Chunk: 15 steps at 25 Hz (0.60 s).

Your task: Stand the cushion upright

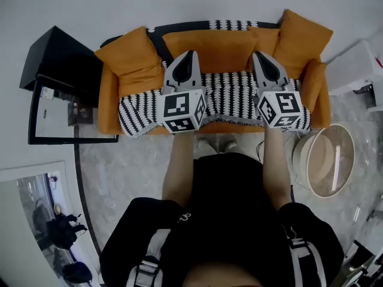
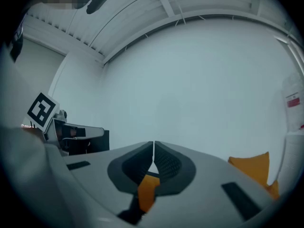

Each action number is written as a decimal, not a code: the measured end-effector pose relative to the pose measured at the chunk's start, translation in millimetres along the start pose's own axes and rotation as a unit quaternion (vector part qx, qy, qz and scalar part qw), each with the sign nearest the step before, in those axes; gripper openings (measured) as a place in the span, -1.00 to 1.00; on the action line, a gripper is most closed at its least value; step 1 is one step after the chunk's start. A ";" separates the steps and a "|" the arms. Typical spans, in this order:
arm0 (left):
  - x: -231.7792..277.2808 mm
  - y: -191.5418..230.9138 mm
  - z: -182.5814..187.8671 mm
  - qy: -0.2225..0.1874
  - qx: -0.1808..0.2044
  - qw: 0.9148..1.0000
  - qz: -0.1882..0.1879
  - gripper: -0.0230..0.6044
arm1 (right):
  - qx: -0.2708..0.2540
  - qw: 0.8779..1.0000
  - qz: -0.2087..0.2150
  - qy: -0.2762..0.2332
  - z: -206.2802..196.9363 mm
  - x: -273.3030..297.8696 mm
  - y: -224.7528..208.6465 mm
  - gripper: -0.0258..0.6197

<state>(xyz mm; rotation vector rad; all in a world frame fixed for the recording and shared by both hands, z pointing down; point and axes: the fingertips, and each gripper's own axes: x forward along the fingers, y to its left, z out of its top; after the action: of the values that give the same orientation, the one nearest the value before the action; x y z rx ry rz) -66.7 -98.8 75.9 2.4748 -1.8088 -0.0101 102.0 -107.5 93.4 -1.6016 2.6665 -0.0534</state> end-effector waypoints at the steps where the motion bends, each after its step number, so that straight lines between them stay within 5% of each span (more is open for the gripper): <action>1: -1.2 1.3 0.8 0.000 0.002 1.000 0.002 -0.90 | 0.000 1.000 0.001 -0.002 1.1 -0.9 1.6 -0.87; 15: 15.7 -10.7 -0.5 0.002 0.002 1.000 -0.008 -0.90 | -0.007 1.000 -0.016 -0.017 10.8 -8.3 -19.4 -0.87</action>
<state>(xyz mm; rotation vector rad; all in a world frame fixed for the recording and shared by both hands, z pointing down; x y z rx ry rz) -51.7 -110.4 76.3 2.4900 -1.7905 -0.0018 123.5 -109.5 83.5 -1.6333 2.6233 -0.0082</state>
